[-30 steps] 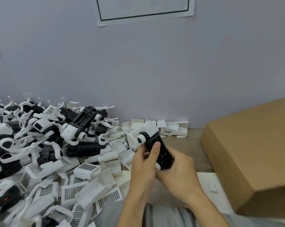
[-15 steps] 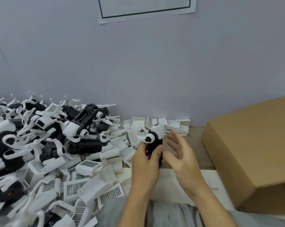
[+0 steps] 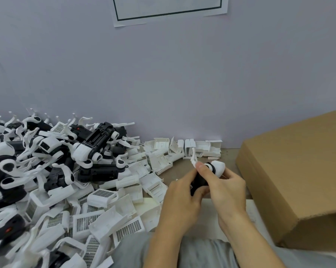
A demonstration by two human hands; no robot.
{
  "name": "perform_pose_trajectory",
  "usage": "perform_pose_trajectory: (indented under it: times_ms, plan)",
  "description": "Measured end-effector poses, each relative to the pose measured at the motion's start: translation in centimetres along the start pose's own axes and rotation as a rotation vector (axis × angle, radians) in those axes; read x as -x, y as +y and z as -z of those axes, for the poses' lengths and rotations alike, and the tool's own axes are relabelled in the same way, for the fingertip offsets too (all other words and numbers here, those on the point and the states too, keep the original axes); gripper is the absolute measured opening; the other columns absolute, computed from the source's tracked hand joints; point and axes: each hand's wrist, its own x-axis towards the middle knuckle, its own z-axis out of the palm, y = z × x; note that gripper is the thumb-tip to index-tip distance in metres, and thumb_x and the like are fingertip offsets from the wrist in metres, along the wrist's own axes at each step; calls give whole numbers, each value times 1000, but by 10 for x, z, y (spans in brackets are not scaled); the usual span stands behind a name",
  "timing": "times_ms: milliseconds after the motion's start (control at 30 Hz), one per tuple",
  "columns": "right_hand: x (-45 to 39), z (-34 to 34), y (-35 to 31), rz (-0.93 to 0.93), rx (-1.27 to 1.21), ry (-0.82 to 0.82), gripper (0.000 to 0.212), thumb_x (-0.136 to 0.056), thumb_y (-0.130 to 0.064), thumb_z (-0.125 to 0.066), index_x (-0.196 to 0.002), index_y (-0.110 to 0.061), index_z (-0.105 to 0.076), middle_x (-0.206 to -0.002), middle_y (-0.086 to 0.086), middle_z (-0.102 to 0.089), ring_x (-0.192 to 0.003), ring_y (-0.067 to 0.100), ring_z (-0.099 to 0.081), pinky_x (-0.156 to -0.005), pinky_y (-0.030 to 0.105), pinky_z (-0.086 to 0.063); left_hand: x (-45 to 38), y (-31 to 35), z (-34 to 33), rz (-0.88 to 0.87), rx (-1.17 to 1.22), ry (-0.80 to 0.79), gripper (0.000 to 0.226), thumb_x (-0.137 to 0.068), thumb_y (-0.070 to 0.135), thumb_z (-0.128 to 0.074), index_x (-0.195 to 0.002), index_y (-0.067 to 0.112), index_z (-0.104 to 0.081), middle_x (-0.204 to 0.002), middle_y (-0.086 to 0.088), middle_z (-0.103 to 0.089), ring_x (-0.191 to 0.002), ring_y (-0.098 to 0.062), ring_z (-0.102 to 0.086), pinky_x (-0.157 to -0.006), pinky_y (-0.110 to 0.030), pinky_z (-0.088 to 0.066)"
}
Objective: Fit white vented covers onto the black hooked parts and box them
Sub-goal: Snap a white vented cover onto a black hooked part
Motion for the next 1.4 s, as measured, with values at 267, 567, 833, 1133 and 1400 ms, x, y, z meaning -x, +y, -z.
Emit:
perform_pose_trajectory:
  times_ms: [267,567,833,1133,1400]
  plan:
    - [3,-6,-2,-1,-58,-194,29,-84,-40,-75,-104,-19,-75,-103,-2,-77,-97,9,-72,-73,21,-54,-3,-2,-1,142,117,243,14,-99,21,-55,-104,33,-61,-101,11,-66,-98,-9,-63,-86,-37,-51]
    - [-8,0,5,-272,-83,-17,20,-98,-15,-55,-107,-18,-72,-98,2,-74,-77,12,-72,-66,30,-49,-8,1,19,734,1139,481,26,-91,37,-55,-92,12,-62,-72,-4,-57,-62,-20,-56,-56,-28,-47]
    - [-7,-1,10,-300,32,-80,23,-95,-8,-53,-98,-15,-75,-91,10,-73,-68,16,-66,-64,31,-49,-12,6,15,686,948,445,35,-84,24,-77,-97,6,-50,-63,-3,-53,-43,-11,-49,-38,-19,-38]
    - [3,-4,1,-181,35,-317,30,-99,-20,-51,-87,-23,-79,-86,6,-73,-71,22,-70,-63,33,-49,-8,2,25,548,1320,418,49,-80,42,-61,-112,5,-67,-89,-9,-73,-70,-19,-68,-66,-33,-57]
    - [12,-6,-2,-268,-20,-671,43,-79,-40,-52,-111,-21,-75,-96,8,-71,-81,19,-63,-67,31,-50,-6,0,20,477,1118,395,39,-106,38,-37,-124,15,-63,-114,-10,-75,-82,-27,-70,-66,-40,-56]
